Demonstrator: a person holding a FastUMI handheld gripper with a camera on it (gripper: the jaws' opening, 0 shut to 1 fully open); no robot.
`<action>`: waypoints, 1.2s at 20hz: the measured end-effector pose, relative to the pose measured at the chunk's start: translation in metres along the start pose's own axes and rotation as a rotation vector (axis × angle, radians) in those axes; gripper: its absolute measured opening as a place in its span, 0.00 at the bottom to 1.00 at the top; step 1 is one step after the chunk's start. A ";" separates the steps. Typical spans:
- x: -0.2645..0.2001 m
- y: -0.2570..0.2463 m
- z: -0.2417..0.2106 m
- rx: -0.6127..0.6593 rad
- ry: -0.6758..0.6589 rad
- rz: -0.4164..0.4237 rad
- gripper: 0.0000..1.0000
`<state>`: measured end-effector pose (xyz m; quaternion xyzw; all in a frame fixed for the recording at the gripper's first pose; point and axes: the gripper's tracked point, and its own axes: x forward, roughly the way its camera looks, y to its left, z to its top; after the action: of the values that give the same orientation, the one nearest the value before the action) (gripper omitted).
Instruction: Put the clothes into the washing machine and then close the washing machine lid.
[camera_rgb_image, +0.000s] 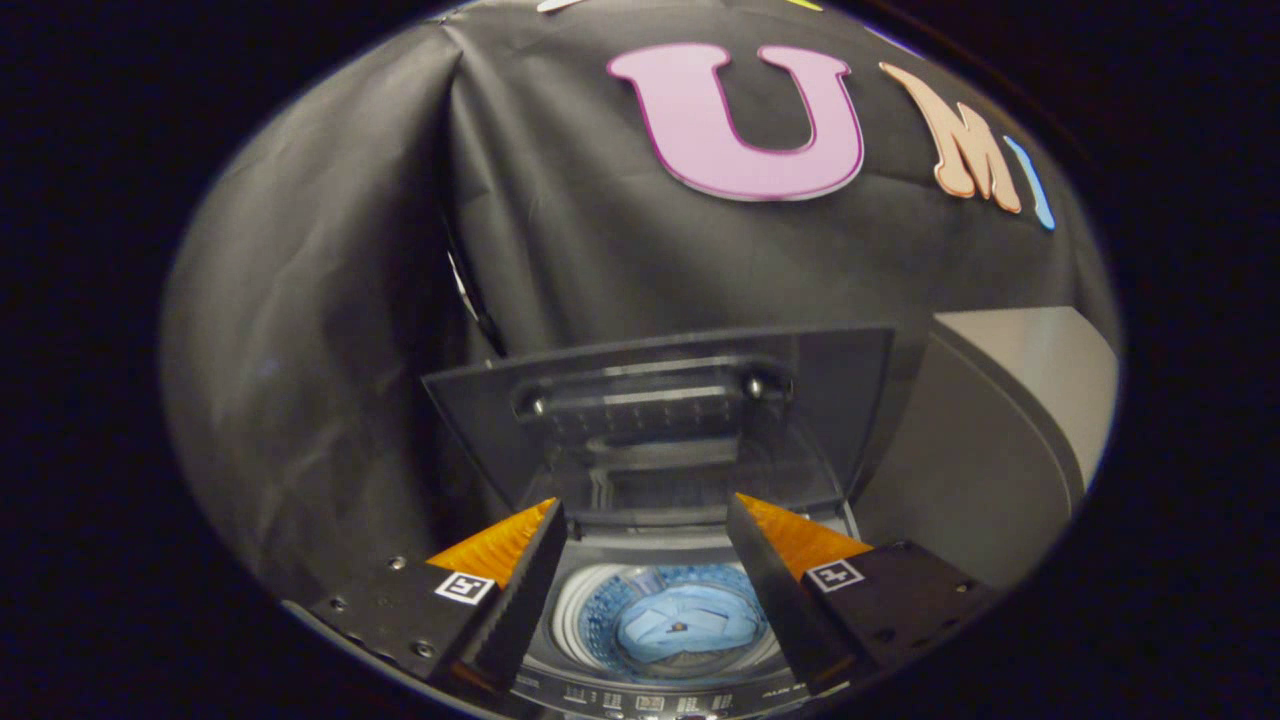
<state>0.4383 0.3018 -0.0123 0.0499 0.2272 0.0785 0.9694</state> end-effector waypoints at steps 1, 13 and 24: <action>0.001 0.005 0.016 -0.003 -0.059 0.017 0.97; 0.045 -0.005 0.107 -0.027 -0.425 -0.117 0.96; 0.091 -0.009 0.093 -0.139 -0.440 -0.181 0.98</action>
<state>0.5616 0.3027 0.0305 -0.0217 0.0085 -0.0059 0.9997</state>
